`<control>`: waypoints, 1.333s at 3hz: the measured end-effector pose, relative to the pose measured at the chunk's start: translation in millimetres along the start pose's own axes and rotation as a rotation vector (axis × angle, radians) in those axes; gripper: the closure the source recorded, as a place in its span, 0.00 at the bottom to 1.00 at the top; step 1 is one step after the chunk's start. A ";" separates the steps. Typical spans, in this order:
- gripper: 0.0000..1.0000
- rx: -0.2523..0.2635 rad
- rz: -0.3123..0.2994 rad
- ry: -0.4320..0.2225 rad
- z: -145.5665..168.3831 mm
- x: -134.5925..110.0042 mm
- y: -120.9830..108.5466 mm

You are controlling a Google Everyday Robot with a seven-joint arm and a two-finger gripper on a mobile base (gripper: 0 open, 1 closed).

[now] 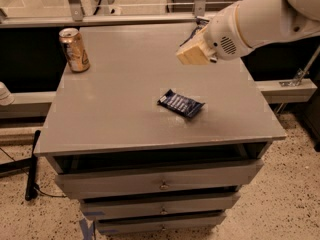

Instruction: Pick rxbar blueberry

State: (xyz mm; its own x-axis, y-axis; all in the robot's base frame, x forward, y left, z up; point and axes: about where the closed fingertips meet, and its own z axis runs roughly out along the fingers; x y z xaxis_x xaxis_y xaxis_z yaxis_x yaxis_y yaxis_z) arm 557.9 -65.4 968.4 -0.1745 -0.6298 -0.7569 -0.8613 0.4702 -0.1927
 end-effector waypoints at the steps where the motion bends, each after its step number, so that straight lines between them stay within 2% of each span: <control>1: 0.83 -0.040 0.012 0.040 1.9 25.4 13.0; 2: 0.59 -0.068 0.034 0.066 2.2 62.5 24.2; 4: 0.13 -0.085 0.063 0.042 11.9 100.6 30.6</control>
Offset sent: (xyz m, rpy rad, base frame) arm -0.0491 -0.0560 -0.0917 -0.0340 0.1469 0.0087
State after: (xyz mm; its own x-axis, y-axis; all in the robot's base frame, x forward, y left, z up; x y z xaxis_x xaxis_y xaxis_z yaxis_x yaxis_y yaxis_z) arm 519.7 -107.0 879.0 -0.2480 -0.6270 -0.7385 -0.8852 0.4564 -0.0903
